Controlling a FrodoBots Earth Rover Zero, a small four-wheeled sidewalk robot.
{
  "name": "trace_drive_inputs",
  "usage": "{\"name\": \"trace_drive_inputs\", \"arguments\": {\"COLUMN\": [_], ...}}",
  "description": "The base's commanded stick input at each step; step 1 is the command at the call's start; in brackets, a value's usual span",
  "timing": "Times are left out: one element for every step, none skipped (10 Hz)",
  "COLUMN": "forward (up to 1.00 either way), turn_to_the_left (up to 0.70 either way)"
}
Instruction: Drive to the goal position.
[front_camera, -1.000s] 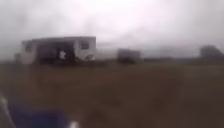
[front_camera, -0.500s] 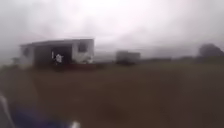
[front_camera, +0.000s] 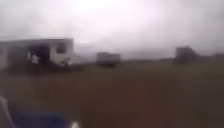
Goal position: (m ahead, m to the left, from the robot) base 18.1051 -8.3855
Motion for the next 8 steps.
{"name": "trace_drive_inputs", "arguments": {"forward": [0.7, 0.7, 0.7, 0.7, 0.7, 0.7, 0.7, 0.7], "turn_to_the_left": [0.0, 0.0, 0.0, 0.0, 0.0, 0.0, 0.0, 0.0]}}
